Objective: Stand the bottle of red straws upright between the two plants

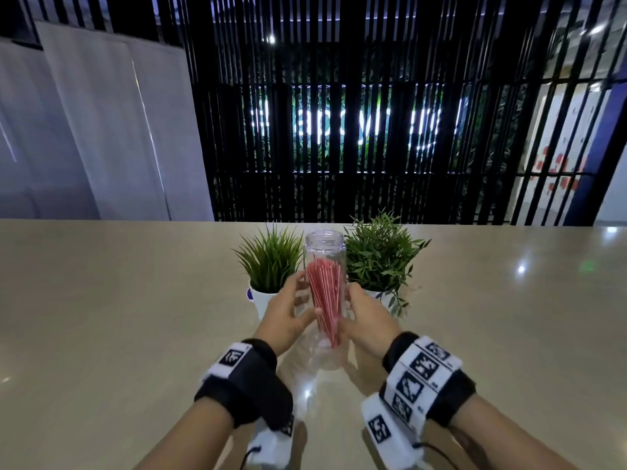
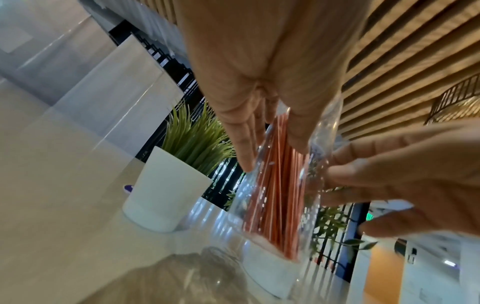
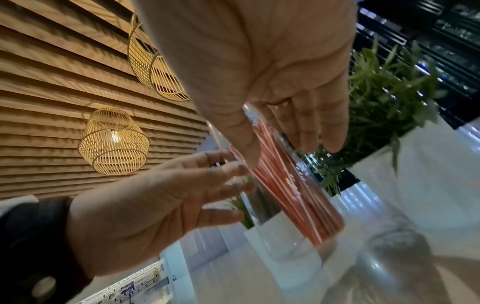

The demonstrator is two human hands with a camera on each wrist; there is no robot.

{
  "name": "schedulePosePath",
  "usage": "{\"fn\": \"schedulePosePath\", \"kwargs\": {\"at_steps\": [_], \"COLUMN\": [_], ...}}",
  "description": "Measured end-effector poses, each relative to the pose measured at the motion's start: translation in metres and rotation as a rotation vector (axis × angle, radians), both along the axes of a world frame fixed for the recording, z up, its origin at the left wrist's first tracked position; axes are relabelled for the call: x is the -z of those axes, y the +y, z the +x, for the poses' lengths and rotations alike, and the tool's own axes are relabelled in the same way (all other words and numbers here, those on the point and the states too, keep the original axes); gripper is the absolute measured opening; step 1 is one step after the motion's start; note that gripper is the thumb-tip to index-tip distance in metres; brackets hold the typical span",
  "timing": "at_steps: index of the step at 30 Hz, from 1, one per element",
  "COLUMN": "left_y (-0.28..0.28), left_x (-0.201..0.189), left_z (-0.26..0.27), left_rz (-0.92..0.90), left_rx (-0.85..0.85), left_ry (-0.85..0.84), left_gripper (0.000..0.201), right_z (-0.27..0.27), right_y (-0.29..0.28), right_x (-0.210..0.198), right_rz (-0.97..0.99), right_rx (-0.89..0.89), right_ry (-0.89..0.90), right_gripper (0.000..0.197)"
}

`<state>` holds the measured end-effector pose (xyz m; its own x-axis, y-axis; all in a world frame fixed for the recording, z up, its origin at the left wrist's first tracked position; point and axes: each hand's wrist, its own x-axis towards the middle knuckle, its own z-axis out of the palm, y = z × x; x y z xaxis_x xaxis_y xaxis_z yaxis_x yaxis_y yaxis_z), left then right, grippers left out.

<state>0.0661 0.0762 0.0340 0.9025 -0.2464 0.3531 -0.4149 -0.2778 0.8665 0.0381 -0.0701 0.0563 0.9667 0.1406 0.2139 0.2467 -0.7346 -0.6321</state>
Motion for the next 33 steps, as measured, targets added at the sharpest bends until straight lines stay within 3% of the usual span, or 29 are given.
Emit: {"fn": "schedulePosePath", "kwargs": {"at_steps": [5,9,12,28,30,33], "left_y": [-0.002,-0.009,-0.009,-0.012,-0.011,-0.008], "left_x": [0.002,0.013,0.025,0.053,0.055,0.056], "left_z": [0.034,0.042,0.044,0.052,0.052,0.051], "left_rz": [0.145,0.186,0.251,0.246,0.25,0.198], "left_rx": [-0.065,0.001,0.032,0.077,0.034,-0.159], "left_ry": [0.012,0.073,0.119,0.163,0.138,0.078], "left_gripper": [0.076,0.078,0.076,0.094,0.094,0.088], "right_z": [0.039,0.049,0.049,0.05,0.049,0.051], "right_y": [-0.003,-0.001,-0.003,-0.001,-0.003,-0.008], "right_x": [-0.005,0.014,0.028,0.054,0.053,0.054], "right_rz": [-0.088,-0.005,-0.053,-0.122,-0.071,0.008], "right_rx": [0.004,-0.022,-0.016,0.015,0.02,0.115], "right_ry": [0.09,0.152,0.183,0.18,0.199,0.184], "right_gripper": [0.03,0.035,0.039,0.052,0.058,0.061]}}
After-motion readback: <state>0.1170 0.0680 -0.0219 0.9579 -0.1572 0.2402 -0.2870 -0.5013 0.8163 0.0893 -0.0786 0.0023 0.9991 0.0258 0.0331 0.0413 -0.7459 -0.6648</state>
